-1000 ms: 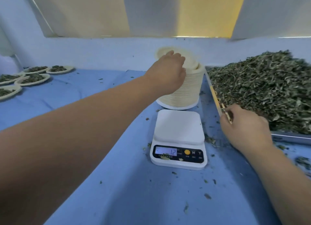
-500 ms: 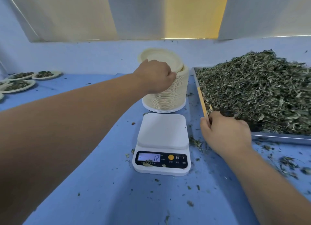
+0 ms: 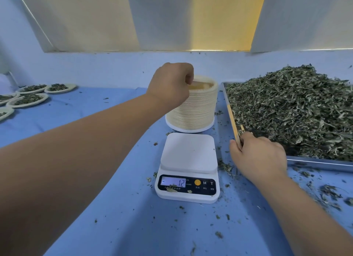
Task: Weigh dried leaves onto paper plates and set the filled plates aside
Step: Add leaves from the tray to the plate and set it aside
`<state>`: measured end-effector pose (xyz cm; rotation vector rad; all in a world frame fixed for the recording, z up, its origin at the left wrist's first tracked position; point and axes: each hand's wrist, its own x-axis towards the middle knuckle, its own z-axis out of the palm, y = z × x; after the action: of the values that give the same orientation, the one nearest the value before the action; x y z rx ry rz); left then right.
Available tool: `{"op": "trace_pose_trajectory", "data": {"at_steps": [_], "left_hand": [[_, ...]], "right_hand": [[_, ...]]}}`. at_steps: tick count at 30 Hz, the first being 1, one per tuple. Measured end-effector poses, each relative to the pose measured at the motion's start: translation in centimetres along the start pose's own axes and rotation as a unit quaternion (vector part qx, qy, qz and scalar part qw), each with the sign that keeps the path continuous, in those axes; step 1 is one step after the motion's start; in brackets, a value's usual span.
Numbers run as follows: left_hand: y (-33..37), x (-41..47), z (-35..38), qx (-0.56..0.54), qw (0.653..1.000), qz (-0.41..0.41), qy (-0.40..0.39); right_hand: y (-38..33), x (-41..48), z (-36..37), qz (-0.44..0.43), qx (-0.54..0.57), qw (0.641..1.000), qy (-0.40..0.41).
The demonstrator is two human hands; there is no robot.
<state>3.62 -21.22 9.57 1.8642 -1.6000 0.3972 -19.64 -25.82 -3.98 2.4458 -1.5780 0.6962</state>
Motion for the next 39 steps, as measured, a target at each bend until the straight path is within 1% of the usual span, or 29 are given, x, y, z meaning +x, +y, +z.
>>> {"op": "trace_pose_trajectory", "data": {"at_steps": [6,8,10,12,15,17,19,20,22,26,31,33,35,37,38,39], "left_hand": [[0.0,-3.9,0.6,-0.125,0.988,-0.006,0.094],[-0.5,-5.3,0.6,-0.172,0.972,-0.029,0.155],[-1.3,-6.4,0.5,-0.232,0.948,-0.081,0.204],[-2.1,-7.6,0.6,-0.295,0.927,-0.118,0.199],[-2.8,-9.6,0.9,-0.385,0.895,-0.121,0.188],[-2.8,-10.8,1.0,-0.437,0.872,-0.119,0.186],[-2.9,-11.9,1.3,-0.473,0.858,-0.118,0.159],[-3.0,-12.4,1.6,-0.478,0.859,-0.118,0.143],[-3.4,-13.1,2.3,-0.460,0.871,-0.122,0.122],[-4.2,-13.9,3.5,-0.412,0.892,-0.155,0.101],[-5.7,-14.4,4.9,-0.399,0.895,-0.178,0.094],[-6.2,-14.5,5.1,-0.393,0.899,-0.177,0.079],[-6.8,-14.6,5.2,-0.379,0.902,-0.198,0.057],[-7.2,-14.6,5.2,-0.368,0.900,-0.232,0.034],[-7.3,-14.7,5.1,-0.377,0.892,-0.247,0.034],[-7.3,-14.7,5.1,-0.399,0.876,-0.266,0.048]], "right_hand": [[0.0,0.0,-0.2,-0.001,-0.003,1.000,0.004],[-0.1,0.0,-0.3,-0.004,0.018,1.000,0.014],[-0.3,-0.1,-0.5,-0.007,0.046,0.999,0.027],[-0.5,-0.2,-0.5,-0.017,0.044,0.998,0.033],[-0.6,-0.3,-0.5,-0.029,0.028,0.999,0.024],[-0.6,-0.3,-0.4,-0.032,0.040,0.998,0.024],[-0.6,-0.3,-0.5,-0.030,0.057,0.997,0.031],[-0.7,-0.4,-0.5,-0.030,0.059,0.997,0.033],[-0.9,-0.5,-0.6,-0.033,0.045,0.998,0.030],[-1.0,-0.4,-0.5,-0.020,0.030,0.999,0.017],[-1.0,-0.3,-0.3,-0.007,0.031,0.999,0.012],[-0.9,-0.4,-0.2,-0.009,0.033,0.999,0.012],[-0.8,-0.4,-0.1,-0.014,0.041,0.999,0.013],[-0.7,-0.4,0.0,-0.021,0.045,0.999,0.016],[-0.7,-0.4,0.1,-0.024,0.042,0.999,0.018],[-0.7,-0.4,0.1,-0.025,0.037,0.999,0.020]]}}
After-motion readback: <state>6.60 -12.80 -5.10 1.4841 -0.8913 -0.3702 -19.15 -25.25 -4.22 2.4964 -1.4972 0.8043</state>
